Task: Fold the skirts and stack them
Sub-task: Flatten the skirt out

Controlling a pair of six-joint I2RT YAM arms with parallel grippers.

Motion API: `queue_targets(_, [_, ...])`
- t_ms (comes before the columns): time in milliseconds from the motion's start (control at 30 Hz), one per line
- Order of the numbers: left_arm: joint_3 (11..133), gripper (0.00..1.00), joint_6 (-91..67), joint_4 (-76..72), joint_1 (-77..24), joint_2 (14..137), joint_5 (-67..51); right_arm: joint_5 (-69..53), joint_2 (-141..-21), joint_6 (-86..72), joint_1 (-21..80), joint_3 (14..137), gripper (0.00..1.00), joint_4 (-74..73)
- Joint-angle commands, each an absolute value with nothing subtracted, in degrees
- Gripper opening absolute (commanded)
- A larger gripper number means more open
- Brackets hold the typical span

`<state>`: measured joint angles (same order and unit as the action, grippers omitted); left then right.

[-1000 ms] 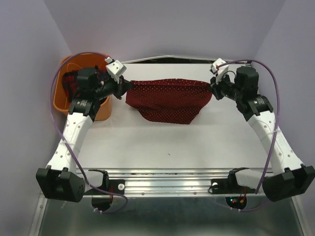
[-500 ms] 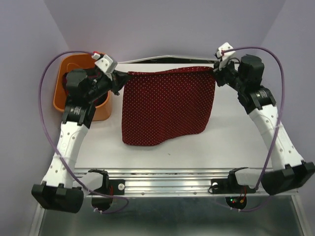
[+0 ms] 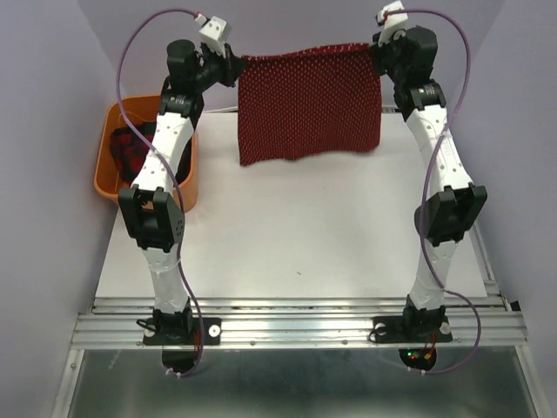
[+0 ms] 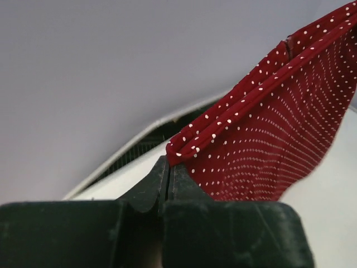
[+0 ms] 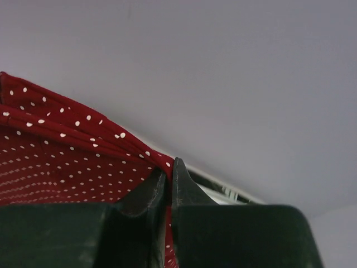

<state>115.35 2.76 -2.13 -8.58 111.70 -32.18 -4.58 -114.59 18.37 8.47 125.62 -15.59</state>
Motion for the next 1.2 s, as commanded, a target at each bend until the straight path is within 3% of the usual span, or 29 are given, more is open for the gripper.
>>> queue_targets(0, [130.33,0.00,1.58,-11.50,-6.59,111.71,-27.86,2.46,-116.63,19.50,3.87,142.10,0.01,-8.35])
queue_targets(133, [124.75,0.00,5.61,-16.95,-6.50,109.26,-31.10,0.18,-112.08,22.40,3.34,135.39,0.01,-4.06])
queue_targets(233, [115.79,0.00,9.39,-17.05,-6.50,105.13,-37.34,-7.19,-103.56,26.45,3.34,115.54,0.01,-0.62])
queue_targets(400, [86.79,0.00,19.93,-16.53,-6.94,95.29,-45.61,-21.08,-92.30,37.75,3.34,81.47,0.01,6.15])
queue_targets(533, [66.16,0.03,34.08,-7.24,-7.82,87.21,-46.49,-24.78,-83.79,48.06,3.34,64.93,0.01,2.22])
queue_targets(700, [50.82,0.09,53.82,4.99,-9.04,74.64,-47.29,-30.05,-73.58,62.63,3.34,50.12,0.01,-10.61])
queue_targets(767, [46.51,0.17,57.90,10.79,-9.84,70.43,-46.76,-31.81,-69.89,66.25,3.34,45.02,0.12,-18.08])
queue_targets(800, [45.54,0.22,60.01,13.25,-10.19,69.10,-46.58,-32.16,-66.39,69.40,3.34,43.87,0.20,-20.72])
queue_targets(833, [44.83,0.29,63.60,15.45,-10.63,67.95,-46.76,-32.34,-64.36,71.26,3.34,42.81,0.36,-23.44])
queue_targets(867, [44.39,0.46,65.46,20.69,-10.63,65.68,-46.93,-32.78,-62.33,73.11,3.34,41.58,0.84,-29.73])
queue_targets(900, [44.38,0.54,66.87,23.35,-10.72,64.26,-47.11,-32.78,-60.14,74.34,3.34,41.14,0.91,-32.67])
queue_targets(933, [44.73,0.77,69.49,27.82,-10.72,62.94,-47.28,-32.61,-55.42,73.49,3.34,40.78,0.95,-36.00])
queue_targets(1033, [45.44,0.88,70.66,31.54,-10.63,57.67,-46.93,-30.77,-47.14,71.20,3.34,40.60,1.00,-37.26])
queue_targets(1167, [45.79,0.88,61.48,28.23,-10.63,53.71,-45.62,-29.97,-44.91,65.58,3.34,45.16,1.00,-36.39])
